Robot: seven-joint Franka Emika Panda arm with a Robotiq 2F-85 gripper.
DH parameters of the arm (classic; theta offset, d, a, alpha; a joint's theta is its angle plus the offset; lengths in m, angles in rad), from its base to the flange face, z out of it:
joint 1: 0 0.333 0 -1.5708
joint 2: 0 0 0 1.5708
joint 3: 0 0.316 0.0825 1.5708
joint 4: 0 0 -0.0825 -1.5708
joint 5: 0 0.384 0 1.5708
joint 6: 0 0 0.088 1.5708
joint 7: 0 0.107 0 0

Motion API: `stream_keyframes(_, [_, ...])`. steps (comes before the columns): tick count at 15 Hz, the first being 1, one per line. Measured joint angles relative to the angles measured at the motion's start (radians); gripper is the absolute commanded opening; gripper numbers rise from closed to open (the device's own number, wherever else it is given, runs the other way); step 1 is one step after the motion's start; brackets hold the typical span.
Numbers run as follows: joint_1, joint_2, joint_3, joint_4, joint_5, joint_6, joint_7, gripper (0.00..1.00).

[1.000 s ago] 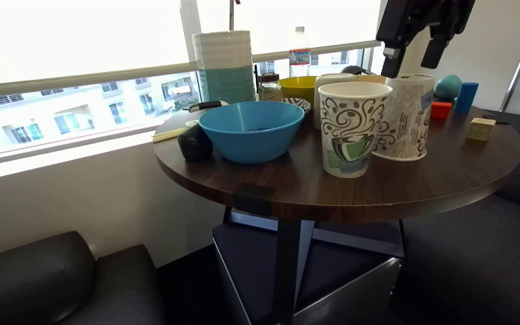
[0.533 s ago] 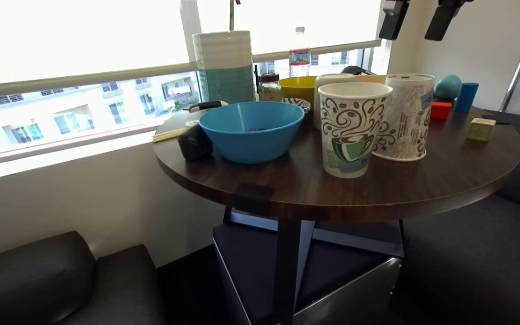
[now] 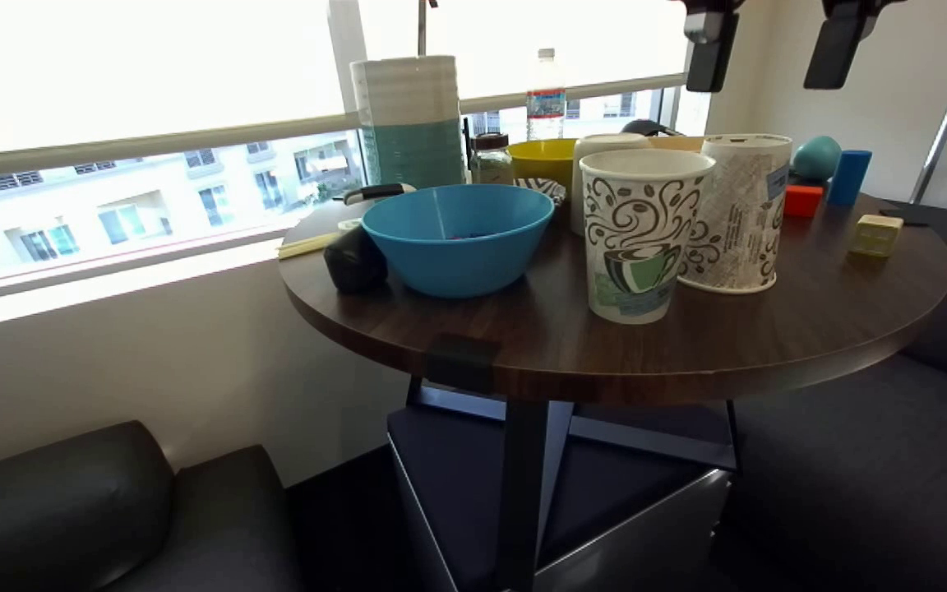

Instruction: Put the top cup on the table, then put the left cup on the right cup

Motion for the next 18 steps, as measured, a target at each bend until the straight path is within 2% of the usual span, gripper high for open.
stream_keyframes(2, [0.000, 0.030, 0.007, 0.000, 0.005, 0.006, 0.021, 1.00])
stream_keyframes(3, [0.000, 0.046, 0.007, 0.000, 0.006, 0.014, 0.034, 0.89])
stream_keyframes(4, [-0.001, 0.062, 0.007, -0.001, 0.006, 0.023, 0.046, 0.74])
stream_keyframes(10, [-0.002, 0.122, 0.001, -0.019, 0.006, 0.111, 0.090, 0.30])
stream_keyframes(14, [-0.001, 0.135, -0.009, -0.022, 0.006, 0.127, 0.093, 0.03])
stream_keyframes(15, [-0.001, 0.131, -0.015, -0.019, 0.006, 0.126, 0.093, 0.00])
stream_keyframes(18, [0.001, 0.098, -0.042, -0.009, 0.006, 0.124, 0.083, 0.00])
